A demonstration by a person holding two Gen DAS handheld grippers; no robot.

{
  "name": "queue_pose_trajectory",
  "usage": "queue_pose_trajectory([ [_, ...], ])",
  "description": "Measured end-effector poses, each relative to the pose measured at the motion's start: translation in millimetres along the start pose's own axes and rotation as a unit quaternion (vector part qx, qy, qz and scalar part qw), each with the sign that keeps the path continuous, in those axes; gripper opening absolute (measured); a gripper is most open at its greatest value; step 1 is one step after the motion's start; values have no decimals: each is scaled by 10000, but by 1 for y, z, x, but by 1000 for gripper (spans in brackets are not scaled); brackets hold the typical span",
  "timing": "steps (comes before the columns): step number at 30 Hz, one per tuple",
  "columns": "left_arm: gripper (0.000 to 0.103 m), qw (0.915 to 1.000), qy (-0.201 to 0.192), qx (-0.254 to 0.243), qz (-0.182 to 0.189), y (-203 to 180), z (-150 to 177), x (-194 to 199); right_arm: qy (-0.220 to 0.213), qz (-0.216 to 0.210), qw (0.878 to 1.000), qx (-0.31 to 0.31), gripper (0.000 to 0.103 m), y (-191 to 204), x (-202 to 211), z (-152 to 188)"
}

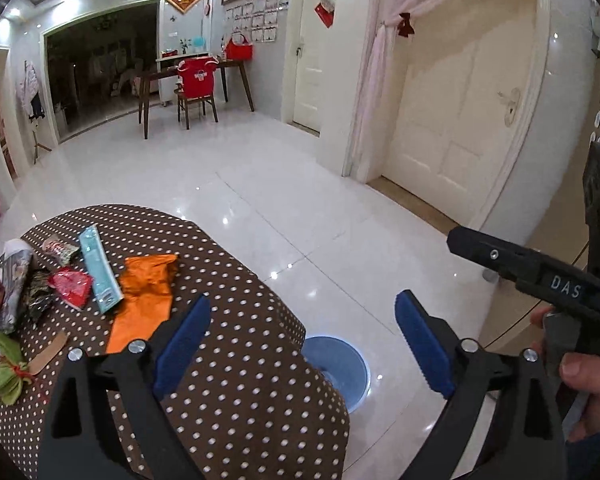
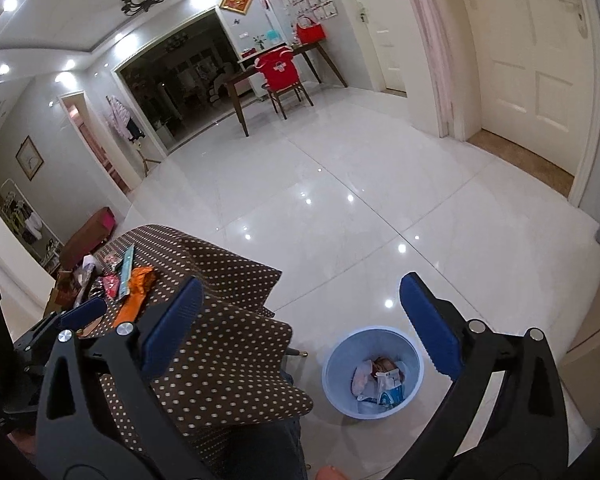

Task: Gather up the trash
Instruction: 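Carry the box and tube to the blue bin and release both, then grasp the green glove with the left gripper while the right grasps the orange packet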

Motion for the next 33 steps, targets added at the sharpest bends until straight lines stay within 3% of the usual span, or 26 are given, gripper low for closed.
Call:
queue_pose_trajectory([
  [19, 91, 9969, -607, 233, -440, 62, 14, 56, 23, -101, 9981, 615, 97, 79, -5, 1],
  [27, 91, 9882, -730, 828, -1059, 135, 35, 82, 98, -312, 9942, 1026, 97, 129, -16, 8],
  [33, 91, 9754, -465, 1463, -1582, 206, 64, 83, 297, -462, 9908, 1234, 97, 159, -34, 24],
])
Point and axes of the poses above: each gripper's, at about its wrist camera, not at the fingertips, and x roughly against the way its jaws point, y to its left, z to its underside, the point moved 7 cm from there along -x, roughly the way its jaws point, and after that the axes turned 6 degrees about y, right-handed, at the moved point
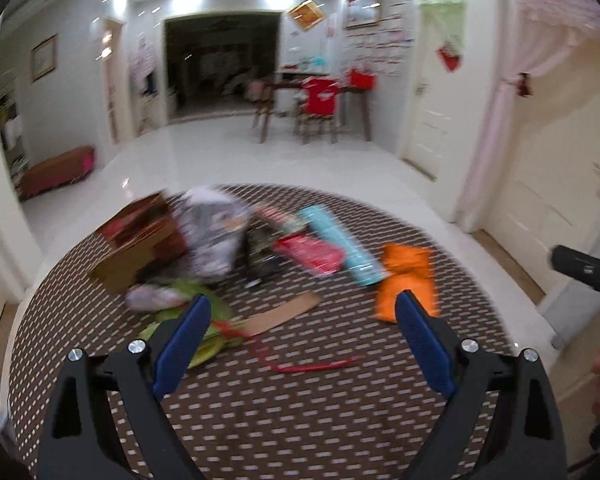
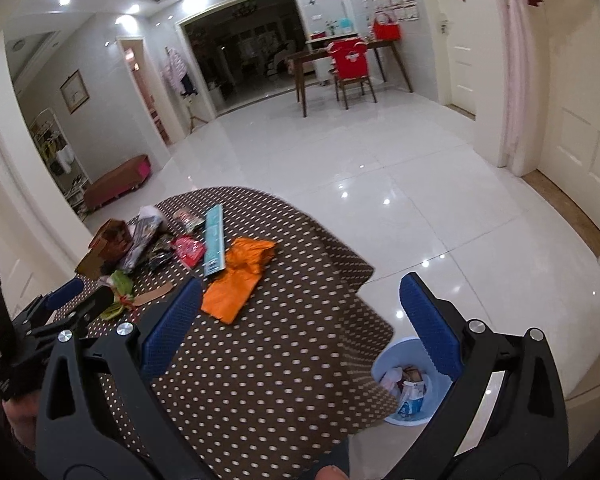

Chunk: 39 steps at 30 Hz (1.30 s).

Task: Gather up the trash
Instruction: 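Grasp the green glove with the left gripper while the right grasps the orange packet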

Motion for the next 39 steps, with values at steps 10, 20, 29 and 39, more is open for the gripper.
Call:
queue_pose_trajectory([
  [10, 93, 9958, 693, 488, -359, 61, 14, -54, 246, -170, 9993, 232, 97, 32, -25, 12],
  [20, 42, 9924, 1003, 716, 60, 80, 7, -73, 430, -206, 9985, 272, 97, 39, -40, 17],
  [29, 19, 9938, 839, 567, 450, 66, 20, -53, 574, -216, 9976, 337, 97, 49, -51, 23],
  [39, 19, 9926, 425, 433, 1055, 47, 31, -22, 807, -18, 9959, 418, 97, 58, -94, 16],
])
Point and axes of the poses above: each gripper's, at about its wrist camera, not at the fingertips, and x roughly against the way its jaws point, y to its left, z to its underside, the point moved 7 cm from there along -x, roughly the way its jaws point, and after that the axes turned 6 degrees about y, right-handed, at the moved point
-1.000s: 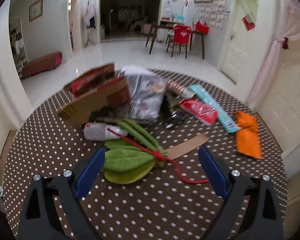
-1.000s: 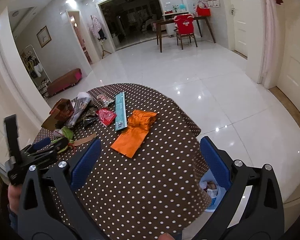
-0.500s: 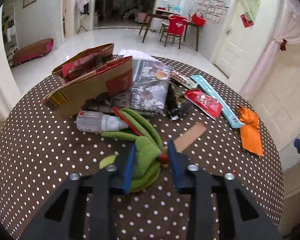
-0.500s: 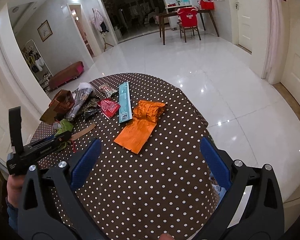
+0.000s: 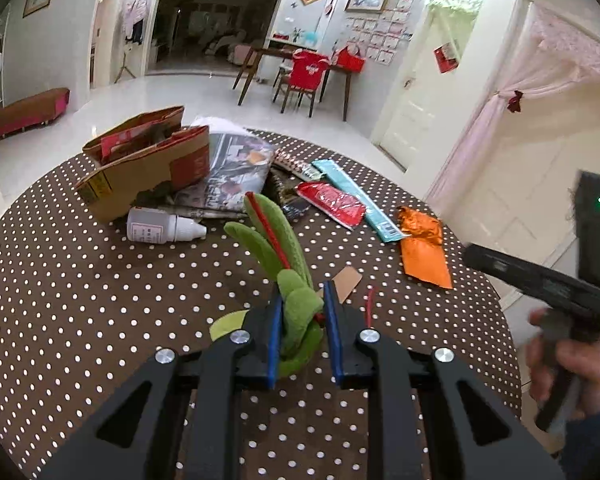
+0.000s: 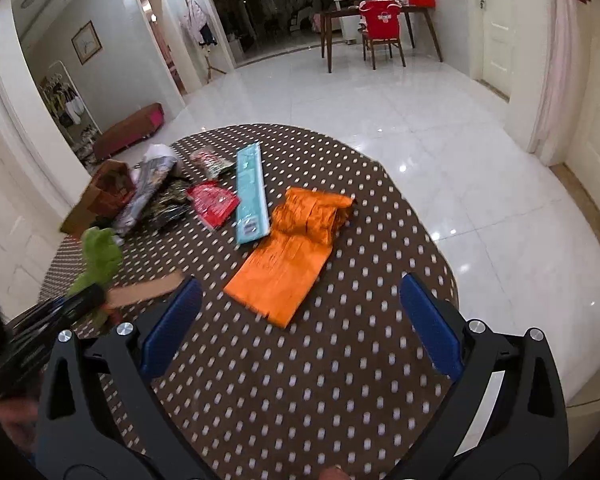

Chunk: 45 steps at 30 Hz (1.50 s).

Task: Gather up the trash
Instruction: 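Grasp the green glove with the left gripper while the right grasps the orange packet, then carry the glove and orange packet to the blue bin and release both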

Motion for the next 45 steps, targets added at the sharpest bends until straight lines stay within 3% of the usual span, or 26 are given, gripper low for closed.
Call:
queue_pose_trajectory([
  [6, 19, 9997, -227, -79, 107, -3, 4, 9, -11, 343, 9994, -94, 96, -1, -23, -28],
  [8, 19, 9995, -260, -96, 157, -7, 2, 9, 52, 474, 9988, -58, 91, 1, -34, -35],
  [13, 19, 9993, -258, -168, 214, -13, 0, 6, 390, 775, 9962, -30, 60, 2, -65, -39],
  [16, 19, 9993, -260, -118, 249, -12, -1, 6, 325, 831, 9960, 73, 58, 4, -65, -39],
  [31, 19, 9980, -445, -321, 312, -43, -8, 18, -574, -48, 9982, -164, 58, -27, 51, -13],
  [45, 19, 9914, -657, -921, 664, -134, -25, 20, -1182, 86, 9913, -572, 58, -96, 131, -8],
])
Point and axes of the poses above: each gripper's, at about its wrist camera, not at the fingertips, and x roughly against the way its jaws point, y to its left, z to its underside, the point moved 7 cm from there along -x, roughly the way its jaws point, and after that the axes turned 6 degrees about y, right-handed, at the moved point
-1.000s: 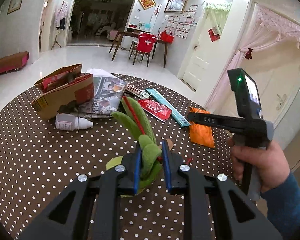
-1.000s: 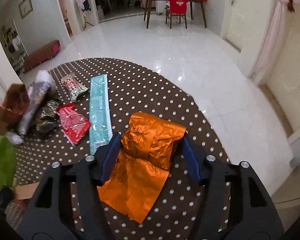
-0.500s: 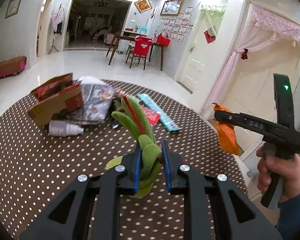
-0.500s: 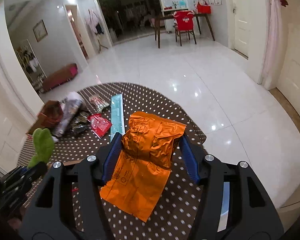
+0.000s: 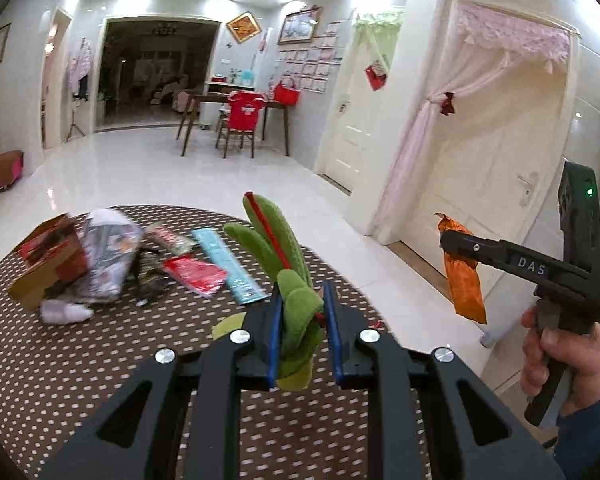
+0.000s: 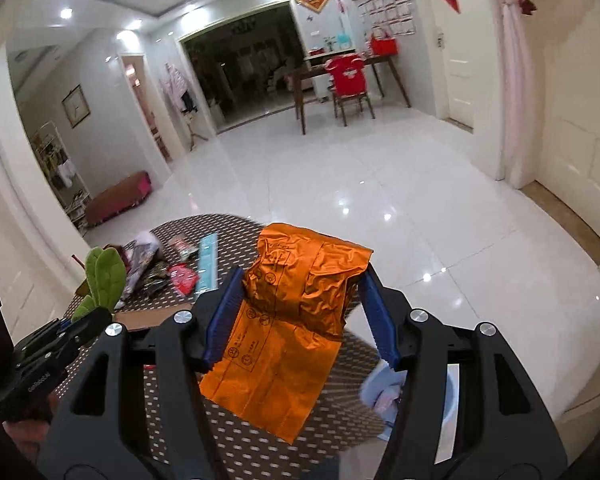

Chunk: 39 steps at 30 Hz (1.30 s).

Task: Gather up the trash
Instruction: 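Carry the glove and orange packet to the blue bin and release both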

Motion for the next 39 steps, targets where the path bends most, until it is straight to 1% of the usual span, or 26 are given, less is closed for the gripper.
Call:
queue_pose_trajectory([
  [4, 19, 9997, 43, -177, 144, -24, -3, -12, 41, 246, 9994, -222, 58, -37, -1, 4],
  [5, 19, 9995, 80, -227, 183, -31, -3, -18, 143, 339, 9987, -347, 58, -53, -7, 9],
  [7, 19, 9992, 139, -296, 225, -40, -4, -25, 305, 465, 9972, -507, 58, -72, -17, 18],
  [9, 19, 9987, 233, -373, 264, -50, -3, -36, 558, 645, 9937, -723, 58, -99, -37, 33],
  [14, 19, 9973, 433, -516, 294, -61, 0, -56, 1117, 737, 9843, -1153, 58, -140, -78, 71],
  [17, 19, 9964, 552, -572, 307, -67, 0, -70, 1440, 733, 9780, -1317, 59, -156, -102, 91],
  [18, 19, 9960, 590, -591, 318, -70, 0, -74, 1553, 726, 9757, -1363, 62, -160, -108, 96],
  [19, 19, 9954, 639, -628, 330, -74, 0, -80, 1706, 709, 9717, -1471, 69, -169, -115, 104],
  [21, 19, 9945, 703, -693, 346, -82, 0, -87, 1781, 696, 9682, -1611, 75, -176, -118, 110],
  [22, 19, 9939, 741, -725, 363, -86, 0, -92, 1784, 687, 9676, -1647, 79, -180, -118, 111],
  [23, 19, 9931, 797, -767, 388, -91, 0, -98, 1760, 667, 9677, -1679, 81, -183, -115, 111],
  [28, 19, 9879, 1068, -987, 536, -121, 4, -126, 1427, 623, 9703, -1851, 86, -196, -94, 96],
  [32, 19, 9812, 1353, -1210, 653, -149, 14, -153, 1048, 666, 9732, -1934, 87, -208, -63, 77],
  [36, 19, 9749, 1622, -1320, 771, -168, 21, -179, 713, 631, 9767, -1924, 89, -216, -35, 63],
  [39, 23, 9681, 1905, -1438, 766, -177, 29, -199, 505, 633, 9771, -1967, 90, -223, -18, 54],
])
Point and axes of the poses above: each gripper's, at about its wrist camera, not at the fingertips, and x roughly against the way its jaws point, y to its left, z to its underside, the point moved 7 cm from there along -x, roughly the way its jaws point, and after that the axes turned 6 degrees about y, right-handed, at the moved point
